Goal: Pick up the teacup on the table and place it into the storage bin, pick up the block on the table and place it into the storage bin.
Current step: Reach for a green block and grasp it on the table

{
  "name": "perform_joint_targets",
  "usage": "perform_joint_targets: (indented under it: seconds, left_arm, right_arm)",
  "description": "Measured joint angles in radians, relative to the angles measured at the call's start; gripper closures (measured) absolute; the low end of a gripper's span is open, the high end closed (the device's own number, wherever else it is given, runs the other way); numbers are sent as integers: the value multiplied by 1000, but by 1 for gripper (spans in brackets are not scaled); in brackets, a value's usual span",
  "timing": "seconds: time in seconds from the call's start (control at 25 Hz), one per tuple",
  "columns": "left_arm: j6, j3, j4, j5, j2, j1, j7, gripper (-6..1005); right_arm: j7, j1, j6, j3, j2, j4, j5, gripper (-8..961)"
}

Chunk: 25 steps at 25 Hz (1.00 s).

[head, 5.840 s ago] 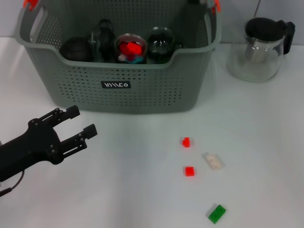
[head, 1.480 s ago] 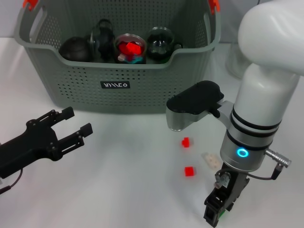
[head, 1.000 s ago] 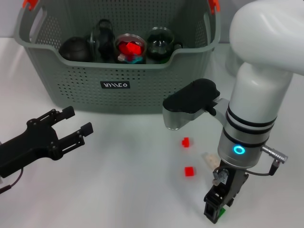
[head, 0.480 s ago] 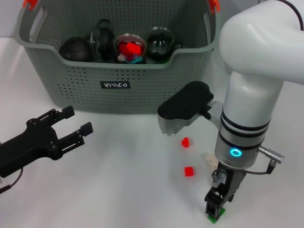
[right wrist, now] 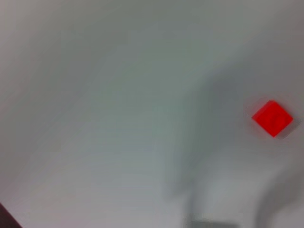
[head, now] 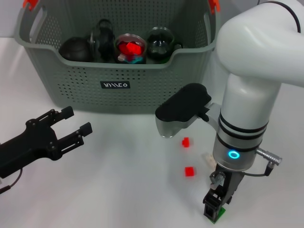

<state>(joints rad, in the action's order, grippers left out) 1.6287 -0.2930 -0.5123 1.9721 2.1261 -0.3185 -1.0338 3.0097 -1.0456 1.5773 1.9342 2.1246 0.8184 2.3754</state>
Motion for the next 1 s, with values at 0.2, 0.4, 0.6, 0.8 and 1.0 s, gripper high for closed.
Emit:
perform_joint_targets:
  seconds: [0.2, 0.4, 0.6, 0.8, 1.0]
  left_arm:
    - [-1, 0, 0, 0, 0, 1, 0, 246]
    - [-1, 0, 0, 1, 0, 1, 0, 246]
    - [-1, 0, 0, 1, 1, 1, 0, 246]
    - [-1, 0, 0, 1, 2, 1, 0, 246]
    - [-1, 0, 0, 1, 2, 1, -1, 246]
  right_arm:
    - [0, 5, 0, 2, 0, -4, 0, 385]
    - [0, 4, -5, 12, 0, -13, -1, 386]
    - [0, 5, -5, 13, 0, -13, 6, 386]
    - [1, 3, -3, 7, -5, -13, 18, 386]
    - [1, 1, 2, 6, -4, -6, 21, 385]
